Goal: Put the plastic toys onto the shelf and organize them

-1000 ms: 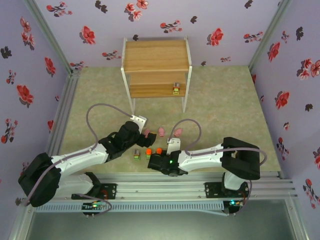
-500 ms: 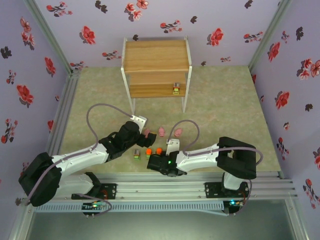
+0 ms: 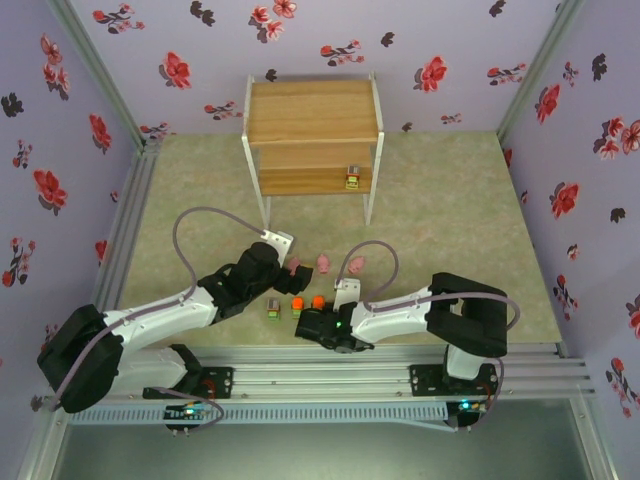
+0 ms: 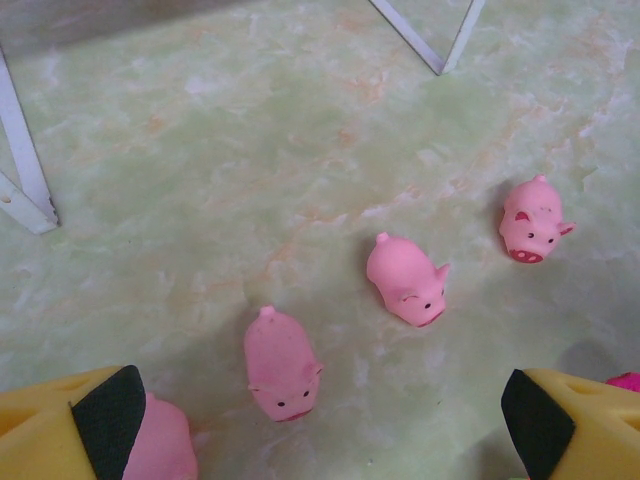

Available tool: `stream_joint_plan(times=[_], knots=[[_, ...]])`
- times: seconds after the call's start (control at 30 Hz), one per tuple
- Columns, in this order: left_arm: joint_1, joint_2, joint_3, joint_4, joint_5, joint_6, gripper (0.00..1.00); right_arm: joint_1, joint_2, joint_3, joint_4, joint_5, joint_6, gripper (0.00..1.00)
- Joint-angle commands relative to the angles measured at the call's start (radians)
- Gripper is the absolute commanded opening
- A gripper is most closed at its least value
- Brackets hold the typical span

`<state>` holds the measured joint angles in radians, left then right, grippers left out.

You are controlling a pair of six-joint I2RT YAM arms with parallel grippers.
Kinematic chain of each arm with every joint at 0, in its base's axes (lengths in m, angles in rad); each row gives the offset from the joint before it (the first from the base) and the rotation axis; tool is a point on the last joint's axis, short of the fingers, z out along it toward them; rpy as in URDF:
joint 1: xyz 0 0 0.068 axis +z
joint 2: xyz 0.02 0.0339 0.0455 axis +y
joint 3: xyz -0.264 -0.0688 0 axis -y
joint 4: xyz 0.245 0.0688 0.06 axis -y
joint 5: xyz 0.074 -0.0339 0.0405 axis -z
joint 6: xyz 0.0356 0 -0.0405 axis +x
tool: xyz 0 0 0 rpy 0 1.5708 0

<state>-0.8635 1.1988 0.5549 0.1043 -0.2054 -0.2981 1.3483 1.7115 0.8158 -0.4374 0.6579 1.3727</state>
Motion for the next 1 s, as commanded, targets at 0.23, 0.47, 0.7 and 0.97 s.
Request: stream_joint_plan(times=[0.23, 0.47, 0.7, 0.97], knots=[[0.006, 0.013, 0.026, 0.015, 0.003, -0.012, 0.96, -0.026, 0.030, 0.001, -0.010, 0.040, -0.004, 0.23], [0.006, 0.016, 0.027, 0.015, 0.003, -0.012, 0.96, -0.047, 0.047, 0.014, -0.009, 0.048, -0.030, 0.23], [0.006, 0.016, 0.027, 0.015, 0.001, -0.011, 0.96, -0.056, 0.061, 0.011, -0.004, 0.049, -0.034, 0.20], [0.006, 0.019, 0.027, 0.015, 0.002, -0.012, 0.96, -0.060, 0.058, 0.003, 0.001, 0.047, -0.036, 0.14]])
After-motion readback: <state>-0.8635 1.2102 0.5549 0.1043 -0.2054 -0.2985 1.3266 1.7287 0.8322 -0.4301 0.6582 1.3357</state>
